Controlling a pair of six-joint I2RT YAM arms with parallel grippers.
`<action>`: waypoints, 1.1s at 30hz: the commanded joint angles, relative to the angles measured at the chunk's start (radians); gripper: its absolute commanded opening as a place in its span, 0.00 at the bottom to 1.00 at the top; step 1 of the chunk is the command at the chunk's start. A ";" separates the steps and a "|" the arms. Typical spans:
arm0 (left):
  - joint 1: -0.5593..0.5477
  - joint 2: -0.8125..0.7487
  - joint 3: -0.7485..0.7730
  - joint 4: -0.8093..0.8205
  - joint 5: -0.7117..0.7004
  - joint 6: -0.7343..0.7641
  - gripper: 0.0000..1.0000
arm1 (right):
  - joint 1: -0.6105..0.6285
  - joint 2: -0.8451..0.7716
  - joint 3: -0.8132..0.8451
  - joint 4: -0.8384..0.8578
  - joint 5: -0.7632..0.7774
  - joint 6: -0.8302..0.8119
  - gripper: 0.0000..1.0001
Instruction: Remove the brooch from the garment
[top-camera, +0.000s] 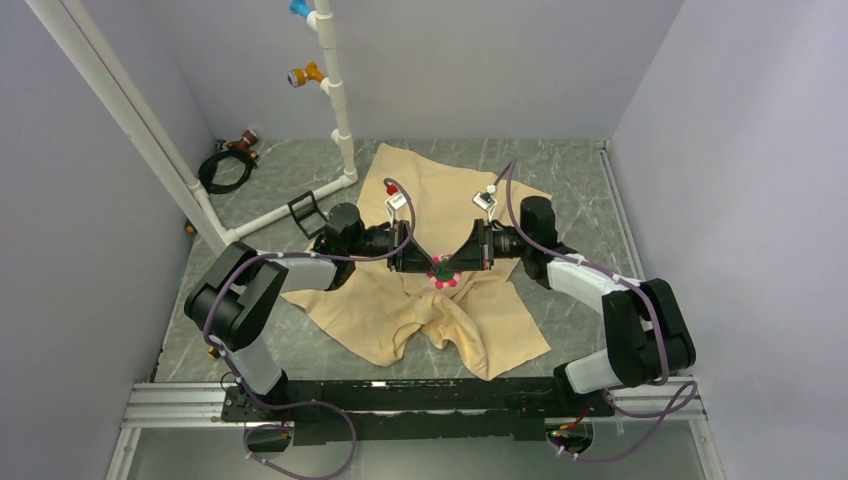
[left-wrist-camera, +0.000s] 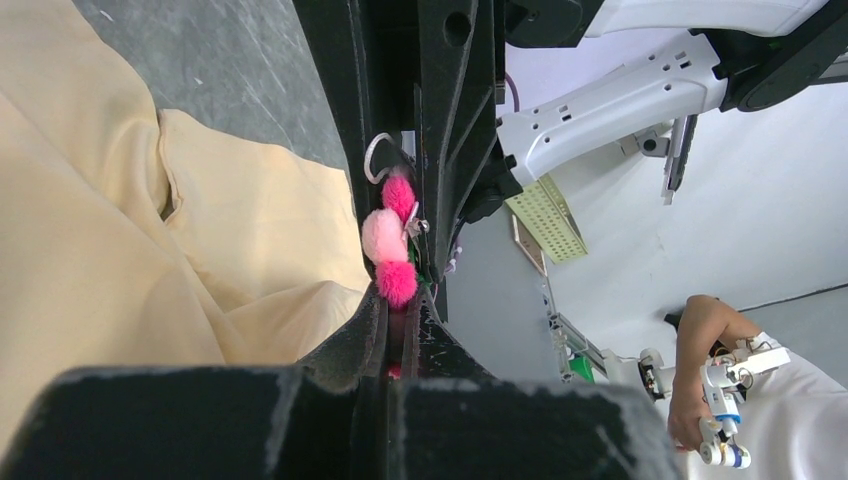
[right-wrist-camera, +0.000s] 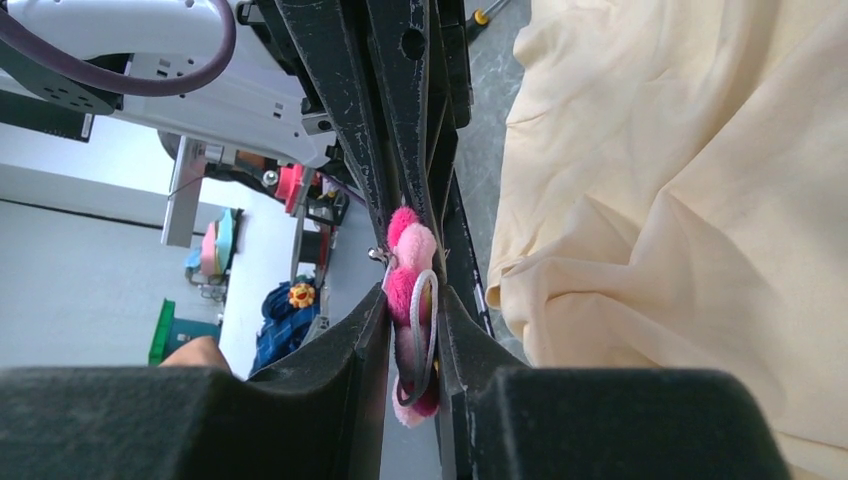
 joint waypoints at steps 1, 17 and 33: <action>0.005 -0.029 0.001 0.070 0.075 -0.001 0.00 | -0.030 -0.040 -0.027 0.048 0.058 -0.011 0.20; 0.005 -0.013 0.008 0.112 0.079 -0.040 0.00 | -0.029 -0.043 -0.028 0.063 0.051 0.009 0.27; 0.006 0.002 0.016 0.114 0.081 -0.047 0.00 | -0.028 -0.067 -0.025 0.043 0.040 -0.022 0.34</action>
